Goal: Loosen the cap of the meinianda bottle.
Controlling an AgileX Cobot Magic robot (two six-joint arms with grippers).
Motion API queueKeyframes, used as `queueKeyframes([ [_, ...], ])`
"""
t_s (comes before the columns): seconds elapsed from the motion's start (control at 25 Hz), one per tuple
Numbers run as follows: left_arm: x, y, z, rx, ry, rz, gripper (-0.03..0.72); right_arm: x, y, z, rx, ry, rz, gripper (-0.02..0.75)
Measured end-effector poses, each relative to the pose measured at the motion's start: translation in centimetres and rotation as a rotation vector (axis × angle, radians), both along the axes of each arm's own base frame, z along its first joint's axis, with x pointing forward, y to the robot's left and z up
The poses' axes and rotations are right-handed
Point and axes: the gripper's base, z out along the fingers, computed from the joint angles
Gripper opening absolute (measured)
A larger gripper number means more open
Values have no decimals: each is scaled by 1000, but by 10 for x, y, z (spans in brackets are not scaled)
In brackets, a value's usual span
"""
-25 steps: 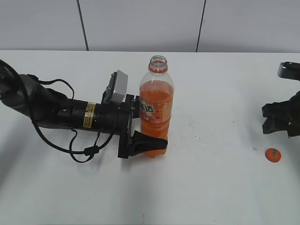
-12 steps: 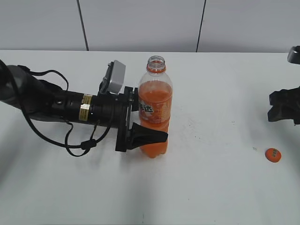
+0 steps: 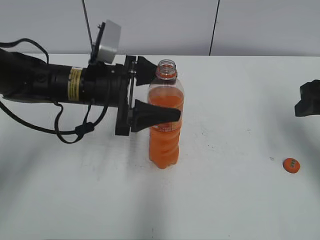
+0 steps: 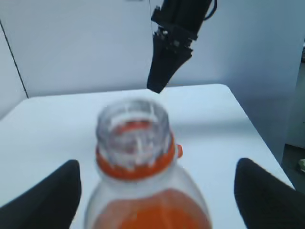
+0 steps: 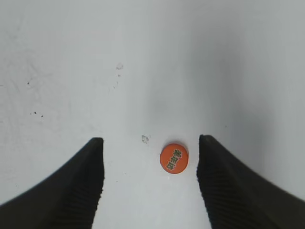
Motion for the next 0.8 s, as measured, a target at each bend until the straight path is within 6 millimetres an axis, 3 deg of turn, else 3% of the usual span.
queueKeyframes([
  [0.32,-14,6,70,-86,-133,23,591,-11,0,24,3,-78,2,463],
  [0.48,-26,12,107,-105,-117,73,591,-20,1,34,6,-91,9,463],
  [0.64,-22,28,135,-8,-58,385,590,-29,1,44,9,-104,16,463],
  [0.8,-10,60,152,123,-89,816,590,-36,2,50,12,-103,23,463],
])
